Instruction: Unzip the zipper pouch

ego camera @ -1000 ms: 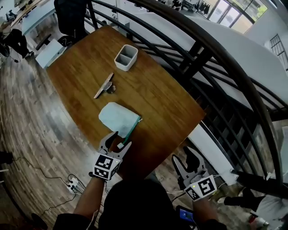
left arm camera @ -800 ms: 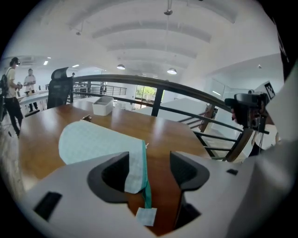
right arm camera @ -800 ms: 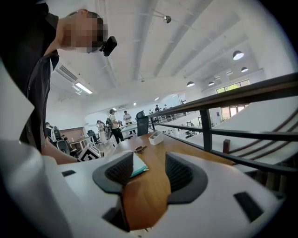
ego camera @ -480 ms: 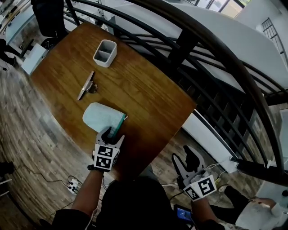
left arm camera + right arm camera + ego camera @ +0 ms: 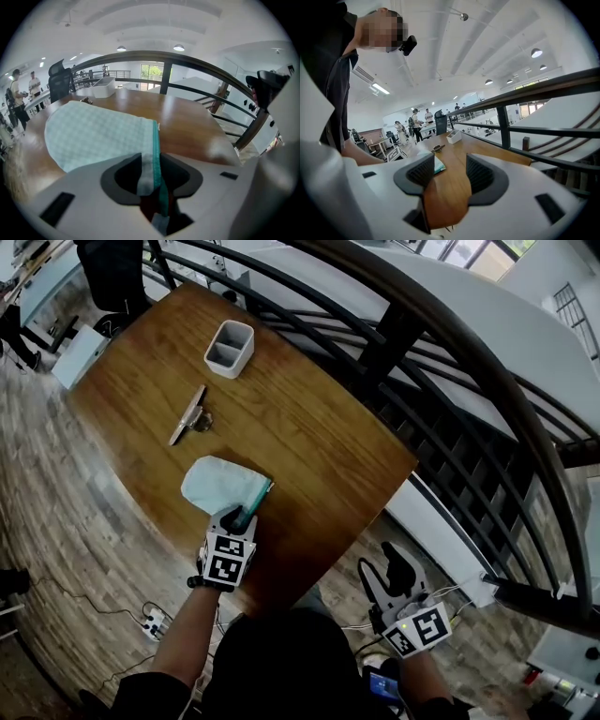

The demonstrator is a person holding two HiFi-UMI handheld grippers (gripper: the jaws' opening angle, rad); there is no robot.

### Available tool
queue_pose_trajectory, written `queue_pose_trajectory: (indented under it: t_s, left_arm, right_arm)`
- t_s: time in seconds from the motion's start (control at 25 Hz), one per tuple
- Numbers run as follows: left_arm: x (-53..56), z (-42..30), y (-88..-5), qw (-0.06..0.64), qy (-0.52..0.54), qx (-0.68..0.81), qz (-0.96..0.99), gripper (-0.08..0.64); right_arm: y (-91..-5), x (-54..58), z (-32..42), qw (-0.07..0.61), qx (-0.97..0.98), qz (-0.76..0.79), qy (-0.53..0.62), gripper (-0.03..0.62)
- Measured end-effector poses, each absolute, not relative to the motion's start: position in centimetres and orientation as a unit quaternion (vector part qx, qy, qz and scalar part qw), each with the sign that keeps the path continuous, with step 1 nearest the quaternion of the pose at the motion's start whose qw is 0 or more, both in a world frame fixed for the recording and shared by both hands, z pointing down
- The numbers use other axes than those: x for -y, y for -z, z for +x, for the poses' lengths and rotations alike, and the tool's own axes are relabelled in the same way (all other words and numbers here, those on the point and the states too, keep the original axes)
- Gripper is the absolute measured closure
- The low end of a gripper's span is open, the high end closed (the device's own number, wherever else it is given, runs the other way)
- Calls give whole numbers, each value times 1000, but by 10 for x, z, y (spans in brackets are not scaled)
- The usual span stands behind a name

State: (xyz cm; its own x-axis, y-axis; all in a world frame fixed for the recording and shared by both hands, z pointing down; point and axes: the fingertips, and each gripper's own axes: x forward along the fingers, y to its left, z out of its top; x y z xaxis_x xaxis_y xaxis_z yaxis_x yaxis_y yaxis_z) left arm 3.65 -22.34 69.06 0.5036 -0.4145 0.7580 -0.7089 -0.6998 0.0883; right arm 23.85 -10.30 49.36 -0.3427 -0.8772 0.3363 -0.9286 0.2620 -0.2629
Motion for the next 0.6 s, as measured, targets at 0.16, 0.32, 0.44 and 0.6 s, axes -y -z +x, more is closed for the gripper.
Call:
queue_pose_trajectory:
  t_s: [0.16, 0.32, 0.44, 0.6]
  left_arm:
    - [213, 31, -691, 225, -375, 318, 842, 496]
    - [205, 25, -677, 227, -371, 310, 845, 514]
    - [200, 21, -661, 219, -362, 304, 853, 517]
    - [198, 24, -634, 204, -344, 286, 871, 518]
  right_arm:
    - [-490, 106, 227, 61, 801, 558, -206, 387]
    - [-482, 113, 212, 59, 813, 544, -197, 389]
    - [-478, 115, 201, 59, 823, 532, -191, 390]
    - [-473, 124, 188, 52, 833, 518, -186, 390]
